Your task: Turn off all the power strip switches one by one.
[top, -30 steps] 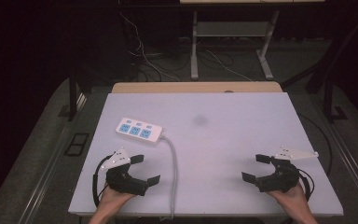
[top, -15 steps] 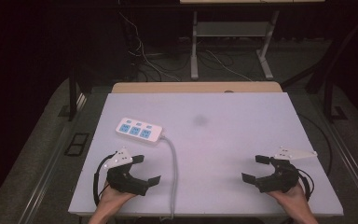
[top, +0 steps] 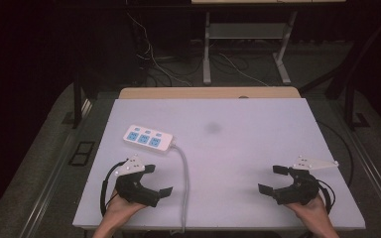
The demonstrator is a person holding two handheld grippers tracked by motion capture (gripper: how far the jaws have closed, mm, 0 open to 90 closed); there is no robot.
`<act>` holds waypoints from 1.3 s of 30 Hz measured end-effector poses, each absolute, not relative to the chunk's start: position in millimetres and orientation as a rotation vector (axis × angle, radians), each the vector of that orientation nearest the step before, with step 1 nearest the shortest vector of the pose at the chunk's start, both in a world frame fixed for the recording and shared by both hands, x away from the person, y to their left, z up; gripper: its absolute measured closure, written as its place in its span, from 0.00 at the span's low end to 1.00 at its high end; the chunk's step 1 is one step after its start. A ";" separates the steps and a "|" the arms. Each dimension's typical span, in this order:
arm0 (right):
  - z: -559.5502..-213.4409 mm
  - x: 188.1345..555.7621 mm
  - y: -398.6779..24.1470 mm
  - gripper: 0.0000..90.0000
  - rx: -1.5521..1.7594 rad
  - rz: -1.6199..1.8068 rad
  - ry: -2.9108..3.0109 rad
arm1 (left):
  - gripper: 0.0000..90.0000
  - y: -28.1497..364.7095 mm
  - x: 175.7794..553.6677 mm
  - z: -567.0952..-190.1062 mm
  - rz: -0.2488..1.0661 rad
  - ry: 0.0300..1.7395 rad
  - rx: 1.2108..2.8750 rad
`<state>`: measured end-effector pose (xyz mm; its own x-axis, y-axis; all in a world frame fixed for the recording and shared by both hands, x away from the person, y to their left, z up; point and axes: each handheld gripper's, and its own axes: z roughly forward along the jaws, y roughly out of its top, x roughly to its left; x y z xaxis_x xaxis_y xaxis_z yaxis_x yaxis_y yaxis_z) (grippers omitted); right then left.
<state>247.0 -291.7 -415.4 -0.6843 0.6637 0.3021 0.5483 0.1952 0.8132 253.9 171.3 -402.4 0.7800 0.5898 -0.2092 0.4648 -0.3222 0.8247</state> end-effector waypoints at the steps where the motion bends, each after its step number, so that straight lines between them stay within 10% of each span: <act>1: -415.4 247.0 -291.8 0.01 1.191 1.509 2.336 | 0.00 170.8 254.5 -401.6 0.154 0.796 1.977; 39: -416.3 247.1 -291.7 0.01 1.194 1.513 2.348 | 0.00 186.5 291.5 -365.7 0.166 0.805 2.051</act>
